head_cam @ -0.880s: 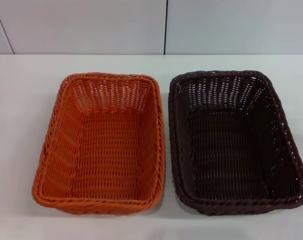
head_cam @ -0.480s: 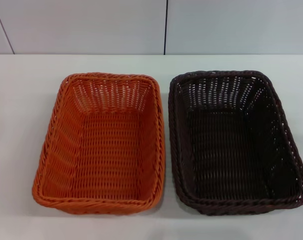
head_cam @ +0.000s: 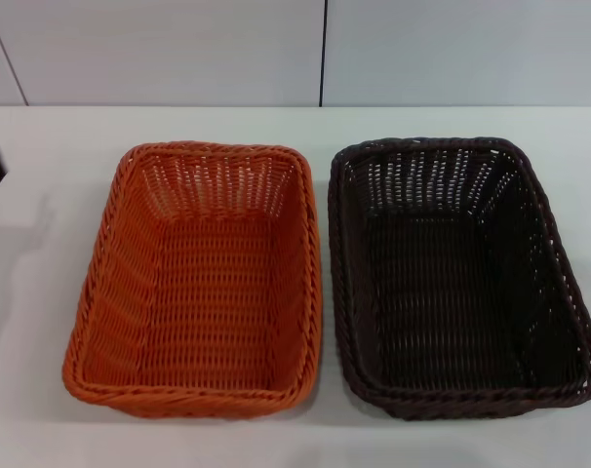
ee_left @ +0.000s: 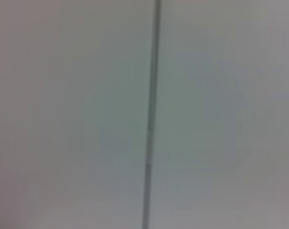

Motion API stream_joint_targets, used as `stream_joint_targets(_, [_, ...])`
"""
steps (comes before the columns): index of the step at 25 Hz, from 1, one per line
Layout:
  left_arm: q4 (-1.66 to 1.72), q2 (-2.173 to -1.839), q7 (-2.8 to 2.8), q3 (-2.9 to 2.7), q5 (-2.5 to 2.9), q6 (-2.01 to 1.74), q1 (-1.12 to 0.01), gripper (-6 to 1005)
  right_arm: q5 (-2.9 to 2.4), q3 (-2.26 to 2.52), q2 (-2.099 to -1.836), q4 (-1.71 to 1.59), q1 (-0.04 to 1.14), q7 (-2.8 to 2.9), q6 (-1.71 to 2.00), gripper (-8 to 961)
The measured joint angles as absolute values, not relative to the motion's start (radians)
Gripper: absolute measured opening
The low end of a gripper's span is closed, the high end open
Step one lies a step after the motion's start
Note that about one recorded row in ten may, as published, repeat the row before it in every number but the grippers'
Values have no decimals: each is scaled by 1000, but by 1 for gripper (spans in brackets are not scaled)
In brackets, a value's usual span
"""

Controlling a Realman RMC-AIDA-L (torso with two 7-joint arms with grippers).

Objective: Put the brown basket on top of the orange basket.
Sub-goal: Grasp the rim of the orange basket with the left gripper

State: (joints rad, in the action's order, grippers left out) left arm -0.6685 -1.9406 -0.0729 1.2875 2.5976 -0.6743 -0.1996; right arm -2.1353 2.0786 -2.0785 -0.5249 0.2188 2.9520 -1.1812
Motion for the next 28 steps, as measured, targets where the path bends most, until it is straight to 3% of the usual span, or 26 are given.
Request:
stream_joint_targets(2, [-892,-1905,-72,1323,2636,-435,-154,796,-2135,2079,-2079,-526,219,2952,-1180,783])
stream_joint_targets(5, [-1178,-1890,-52,1408,2699,-50,-110,796,-2135,2078,-2079,-526,221,2952,-1173,783])
stream_joint_targets(8, [-1373,-1923,17,1488,2743,230,-94,796,-2135,2078,-2078,-526,223,2952,-1166,784])
stream_joint_targets(9, [-1425,-1945,51,1512,2748,309,-91,796,-2135,2077,-2078,-526,224,2952,-1163,784])
stream_joint_targets(10, [-1534,-2006,144,1591,2749,514,-96,796,-2135,2073,-2078,-526,227,2953,-1156,784])
stream_joint_targets(11, [-1534,-2006,144,1591,2749,514,-96,796,-2135,2073,-2078,-526,227,2953,-1156,784])
stream_joint_targets(14, [-1658,-2062,240,1672,2750,767,-124,796,-2135,2071,-2077,-526,232,2953,-1148,784])
stream_joint_targets(20, [-1752,-2061,238,1653,2768,1063,-181,797,-2135,2070,-2076,-526,239,2953,-1140,784])
stream_joint_targets(28, [-1685,-2061,217,1593,2787,1108,-211,797,-2135,2069,-2074,-527,242,2953,-1138,784])
